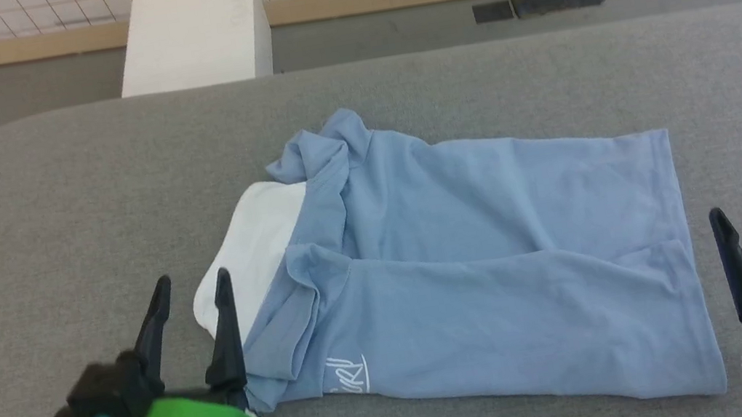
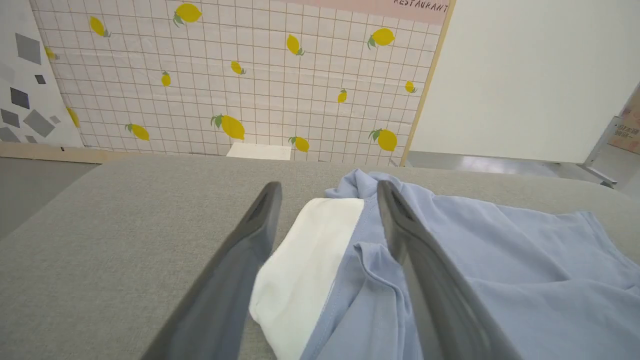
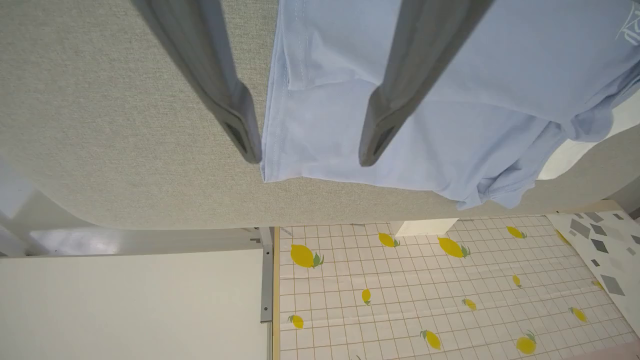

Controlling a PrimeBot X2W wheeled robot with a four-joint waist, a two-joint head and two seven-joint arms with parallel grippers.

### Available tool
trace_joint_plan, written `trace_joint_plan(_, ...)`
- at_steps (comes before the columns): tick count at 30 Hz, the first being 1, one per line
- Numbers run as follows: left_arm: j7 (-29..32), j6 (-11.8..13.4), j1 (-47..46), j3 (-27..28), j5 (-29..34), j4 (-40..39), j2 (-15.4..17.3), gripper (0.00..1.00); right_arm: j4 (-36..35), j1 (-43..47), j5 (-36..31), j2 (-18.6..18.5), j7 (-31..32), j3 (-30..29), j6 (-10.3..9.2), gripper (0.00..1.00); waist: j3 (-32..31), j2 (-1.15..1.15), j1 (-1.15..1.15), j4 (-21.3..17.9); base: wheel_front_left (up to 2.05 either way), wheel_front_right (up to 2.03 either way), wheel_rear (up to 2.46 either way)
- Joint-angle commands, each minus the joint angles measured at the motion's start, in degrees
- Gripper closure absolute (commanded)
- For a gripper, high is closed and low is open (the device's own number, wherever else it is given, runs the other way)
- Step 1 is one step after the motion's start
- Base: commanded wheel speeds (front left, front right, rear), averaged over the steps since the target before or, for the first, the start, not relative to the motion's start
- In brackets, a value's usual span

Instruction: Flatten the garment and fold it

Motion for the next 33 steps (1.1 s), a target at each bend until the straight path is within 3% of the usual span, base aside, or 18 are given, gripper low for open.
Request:
trace_joint_plan(1, -0.5, 0.5, 1.9, 0.6, 1.9, -0.2, -0.7, 0.00, 0.3, 1.3, -2.4, 1.2, -2.6, -0.6, -0.09, 0.00, -1.4, 0.00, 0.00, 0.3, 0.00, 0.00, 0.00)
trace_joint_plan(4, -0.6, 0.5, 6.3, 2.8, 5.3, -1.0, -3.4, 0.00, 2.6, 3.4, -6.4, 4.0, -8.4, -1.9, -0.09, 0.00, -2.6, 0.00, 0.00, 0.4, 0.00, 0.00, 0.00)
trace_joint_plan(9, -0.6, -0.9, 11.6, 4.4, 8.2, 0.7, -5.6, 0.00, 5.3, 6.3, -9.7, 5.1, -11.5, -1.9, -0.09, 0.00, -4.6, 0.00, 0.00, 0.6, 0.00, 0.00, 0.00)
trace_joint_plan(14, -0.6, -2.3, 14.8, 7.4, 8.5, 2.3, -7.9, 0.00, 8.0, 7.4, -8.0, 5.1, -13.0, -1.9, -0.09, 0.00, -6.5, 0.00, 0.00, 0.2, 0.00, 0.00, 0.00)
trace_joint_plan(21, -0.1, -4.3, 15.4, 9.4, 10.0, 2.6, -7.3, 0.00, 8.4, 7.8, -7.4, 5.2, -13.1, -2.4, -0.09, 0.00, -7.3, 0.00, 0.00, 0.4, 0.00, 0.00, 0.00)
trace_joint_plan(27, 12.3, -6.2, 11.7, 8.5, 7.7, 1.5, -3.5, 0.00, 8.7, 7.3, -6.0, 5.2, -12.5, -1.9, -0.09, 0.00, -6.0, 0.00, 0.00, 0.8, 0.00, 0.00, 0.00)
trace_joint_plan(33, 24.7, -7.3, 7.2, 7.5, 2.6, 1.9, -2.9, 0.00, 9.2, 6.4, -5.4, 5.2, -12.2, -0.9, -0.09, 0.00, -3.9, 0.00, 0.00, 0.3, 0.00, 0.00, 0.00)
